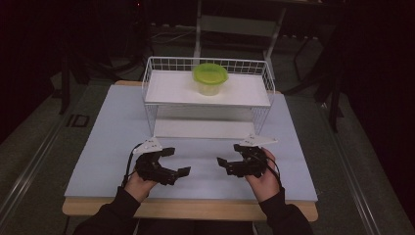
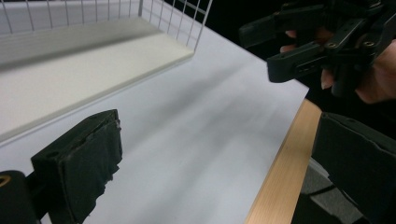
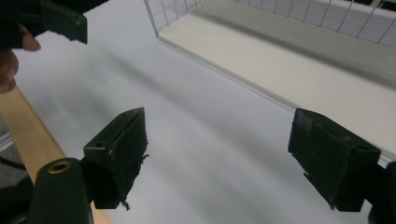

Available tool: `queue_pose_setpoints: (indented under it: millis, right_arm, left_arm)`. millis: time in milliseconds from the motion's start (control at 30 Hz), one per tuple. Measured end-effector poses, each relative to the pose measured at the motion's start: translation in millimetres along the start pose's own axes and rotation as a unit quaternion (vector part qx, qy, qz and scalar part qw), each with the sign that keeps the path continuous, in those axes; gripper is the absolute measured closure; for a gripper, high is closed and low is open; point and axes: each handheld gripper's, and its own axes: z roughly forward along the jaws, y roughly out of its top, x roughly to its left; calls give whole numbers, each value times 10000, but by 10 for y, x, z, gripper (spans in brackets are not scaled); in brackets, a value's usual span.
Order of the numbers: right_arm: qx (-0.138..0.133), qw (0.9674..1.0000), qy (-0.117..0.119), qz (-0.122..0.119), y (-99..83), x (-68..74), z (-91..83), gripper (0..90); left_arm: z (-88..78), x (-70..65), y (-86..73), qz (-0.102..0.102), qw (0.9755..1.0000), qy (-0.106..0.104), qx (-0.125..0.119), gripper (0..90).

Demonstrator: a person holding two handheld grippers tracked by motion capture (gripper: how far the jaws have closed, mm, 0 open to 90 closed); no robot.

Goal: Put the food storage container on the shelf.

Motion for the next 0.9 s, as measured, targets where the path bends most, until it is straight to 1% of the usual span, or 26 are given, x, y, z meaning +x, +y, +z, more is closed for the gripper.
queue_pose_setpoints:
  millis: [33,167,267,333,367,467,500,533,600,667,733,767,867,900]
  right_arm:
    - [1,10000,31,-4,-29,-5,-3,192]
    - [9,10000,41,-32,-142,-29,-23,191]
    - [85,9999,62,-2,-220,-55,-41,186]
    - [59,10000,65,43,-270,-80,-64,186]
    - [53,9999,58,73,-295,-89,-81,184]
    - [80,9999,52,60,-339,-106,-101,181]
    - [98,9999,13,51,-359,-111,-114,181]
    - [76,10000,31,53,-394,-124,-142,178]
    - [70,9999,-7,83,-425,-134,-171,178]
    - [42,9999,10,122,-441,-138,-182,178]
    - [66,9999,-68,45,-480,-153,-199,176]
    - [70,9999,-63,47,-491,-161,-204,174]
    - [79,9999,-44,88,-520,-188,-219,168]
    - [61,9999,-38,120,-536,-199,-229,168]
  left_arm:
    - [3,4,-15,-12,10000,-10,25,27]
    - [6,21,-83,47,9999,2,105,27]
    - [1,42,-138,98,9998,-15,163,27]
    - [-6,57,-174,123,9997,-18,192,27]
    - [-11,64,-192,122,9997,-28,204,27]
    - [-18,78,-227,125,9996,-27,256,27]
    - [-26,89,-259,121,9995,-29,286,27]
    - [-32,95,-272,120,9995,-28,308,27]
    - [-39,102,-295,101,9994,-40,334,27]
    - [-46,106,-303,115,9994,-49,335,27]
    - [-72,119,-310,127,9994,-38,323,27]
    - [-86,125,-312,123,9994,-43,306,27]
    - [-116,142,-317,127,9995,-42,298,27]
    - [-150,165,-329,114,9994,-22,320,27]
